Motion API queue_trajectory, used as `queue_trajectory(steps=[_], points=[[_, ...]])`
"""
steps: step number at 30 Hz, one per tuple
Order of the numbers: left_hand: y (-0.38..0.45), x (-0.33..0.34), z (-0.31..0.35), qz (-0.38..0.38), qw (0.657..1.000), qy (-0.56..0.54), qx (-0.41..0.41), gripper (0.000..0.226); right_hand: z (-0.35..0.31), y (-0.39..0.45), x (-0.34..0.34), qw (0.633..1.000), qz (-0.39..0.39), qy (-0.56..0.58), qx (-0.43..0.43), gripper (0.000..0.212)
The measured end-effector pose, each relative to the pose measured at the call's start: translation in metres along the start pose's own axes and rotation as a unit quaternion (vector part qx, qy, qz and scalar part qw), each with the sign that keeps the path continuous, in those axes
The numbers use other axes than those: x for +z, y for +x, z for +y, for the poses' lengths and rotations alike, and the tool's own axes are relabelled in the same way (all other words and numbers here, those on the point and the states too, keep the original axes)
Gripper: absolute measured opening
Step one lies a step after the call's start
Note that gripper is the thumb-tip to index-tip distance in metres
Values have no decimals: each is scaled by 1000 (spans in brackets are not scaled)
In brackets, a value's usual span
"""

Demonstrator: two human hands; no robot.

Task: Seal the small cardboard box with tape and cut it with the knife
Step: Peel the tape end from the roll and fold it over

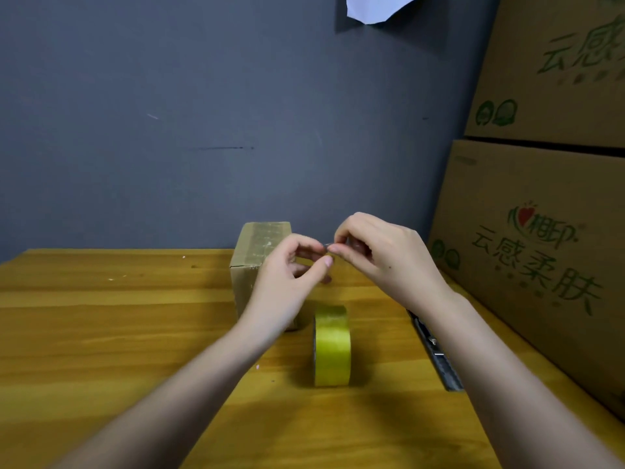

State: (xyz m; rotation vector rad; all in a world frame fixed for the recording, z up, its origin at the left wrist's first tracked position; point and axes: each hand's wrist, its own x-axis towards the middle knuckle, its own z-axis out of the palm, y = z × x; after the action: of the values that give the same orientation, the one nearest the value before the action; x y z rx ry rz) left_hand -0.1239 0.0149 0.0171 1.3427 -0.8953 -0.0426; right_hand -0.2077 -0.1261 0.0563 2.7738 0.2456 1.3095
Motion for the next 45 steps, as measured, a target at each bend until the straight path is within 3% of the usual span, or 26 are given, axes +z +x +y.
queue_trajectory(steps=[14,23,39,45], points=[[6,-8,5,-46,996,79,20,20,3,-3,7,997,-10,60,43,27],[5,-4,8,-51,996,72,7,13,3,-6,2,992,-26,95,78,20],[2,-7,10,-56,996,72,8,10,-1,-3,-3,994,-16,54,99,21],[2,-7,8,-52,996,67,8,11,-7,-19,6,967,46,191,163,18]])
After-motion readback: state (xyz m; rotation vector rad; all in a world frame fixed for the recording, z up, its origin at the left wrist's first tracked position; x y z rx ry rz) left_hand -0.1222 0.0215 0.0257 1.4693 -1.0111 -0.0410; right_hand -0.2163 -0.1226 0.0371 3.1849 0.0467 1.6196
